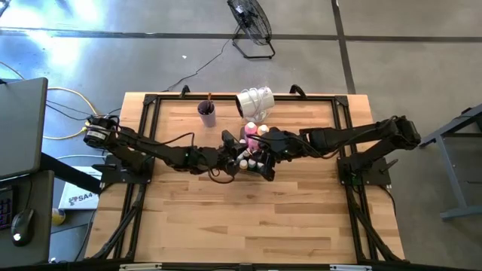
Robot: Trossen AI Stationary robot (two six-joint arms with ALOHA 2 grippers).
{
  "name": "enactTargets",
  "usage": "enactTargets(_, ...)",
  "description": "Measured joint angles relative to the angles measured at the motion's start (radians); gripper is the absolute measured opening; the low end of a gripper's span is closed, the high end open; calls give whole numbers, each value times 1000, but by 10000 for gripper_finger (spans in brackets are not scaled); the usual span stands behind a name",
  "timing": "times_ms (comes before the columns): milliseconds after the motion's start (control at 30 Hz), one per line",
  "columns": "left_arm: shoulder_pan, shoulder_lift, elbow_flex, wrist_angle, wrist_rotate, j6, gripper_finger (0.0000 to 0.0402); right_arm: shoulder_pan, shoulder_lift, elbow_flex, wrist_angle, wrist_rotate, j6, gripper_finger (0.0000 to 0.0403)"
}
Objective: Pick & Place Paint Supplies
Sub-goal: Put the gold paint brush into the violet cup
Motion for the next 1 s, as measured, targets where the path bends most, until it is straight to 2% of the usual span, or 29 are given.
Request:
enactTargets(267,8,-1,0,-9,-79,-3,7,0,-26,-2,-5,-85,-20,143)
enactTargets(400,61,-33,1,-17,-118,-40,7,3,-76,-2,-9,-136,-16,153)
enactTargets(533,151,-121,1,-102,-98,-195,7,27,-113,-2,-54,-119,-13,140)
enactTargets(633,234,-220,-1,-232,-23,-326,7,54,-117,-2,-102,-89,-12,126)
enactTargets(800,391,-388,0,-398,207,-482,7,102,-114,-3,-169,15,-32,104)
enactTargets(867,467,-438,0,-436,327,-541,7,123,-113,-16,-157,53,-67,96)
enactTargets(1000,646,-485,0,-458,665,-677,7,158,-113,-48,-137,83,-115,80)
